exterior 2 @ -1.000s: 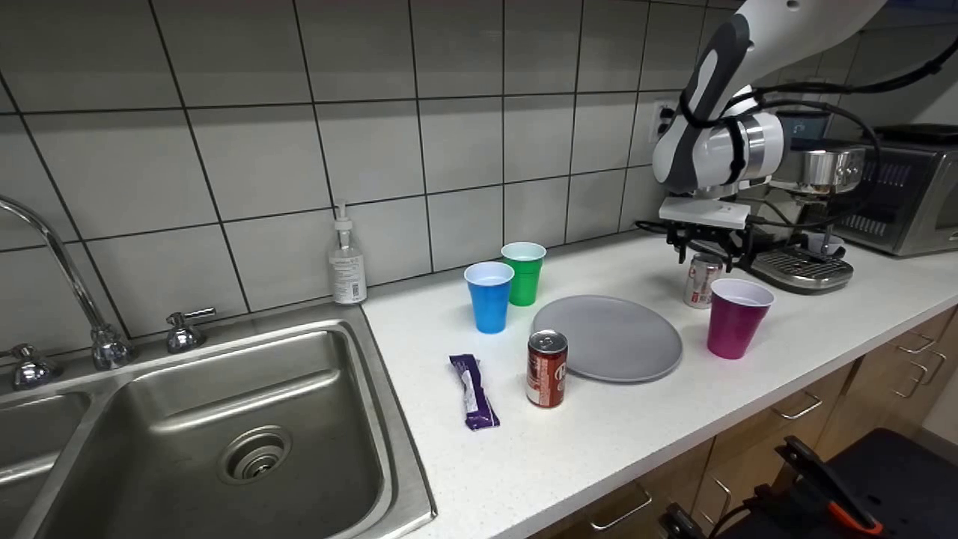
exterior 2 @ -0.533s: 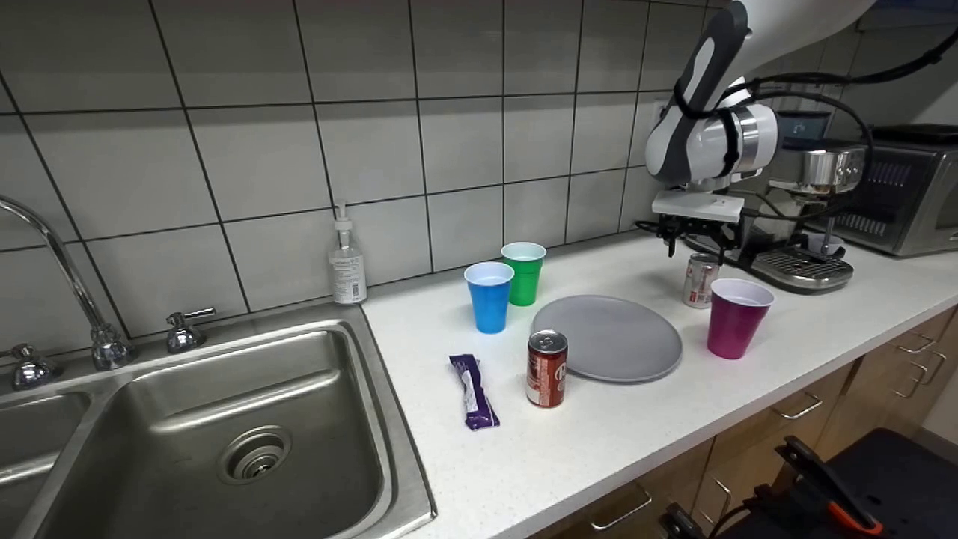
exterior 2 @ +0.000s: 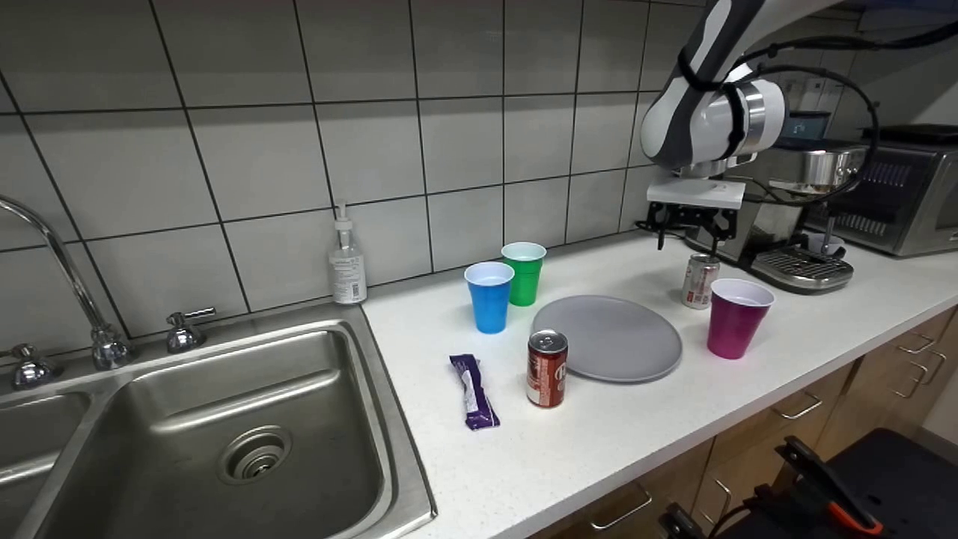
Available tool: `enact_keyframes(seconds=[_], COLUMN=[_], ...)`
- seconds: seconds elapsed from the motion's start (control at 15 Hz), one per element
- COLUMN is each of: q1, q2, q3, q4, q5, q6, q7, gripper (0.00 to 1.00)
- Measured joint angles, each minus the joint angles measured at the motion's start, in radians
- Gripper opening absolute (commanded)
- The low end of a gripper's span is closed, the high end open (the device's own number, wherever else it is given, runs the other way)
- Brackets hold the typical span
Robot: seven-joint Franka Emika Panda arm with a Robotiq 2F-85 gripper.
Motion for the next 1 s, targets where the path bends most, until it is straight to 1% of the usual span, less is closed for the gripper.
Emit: enact_keyframes(seconds=[0.47,0.8,1.0], q1=[0.005,0.0,-0.01], q2=[-0.148,-0.257,-0.298], q3=[0.006,0.036,0.059], q4=[-0.14,-0.236,-0.275], q5=[-0.063,-0.079,-0.08], q6=[-0.02,-0.067,-0.104], q7=[-0.04,-0.132,-0.212], gripper=[1.0,1.0,1.0])
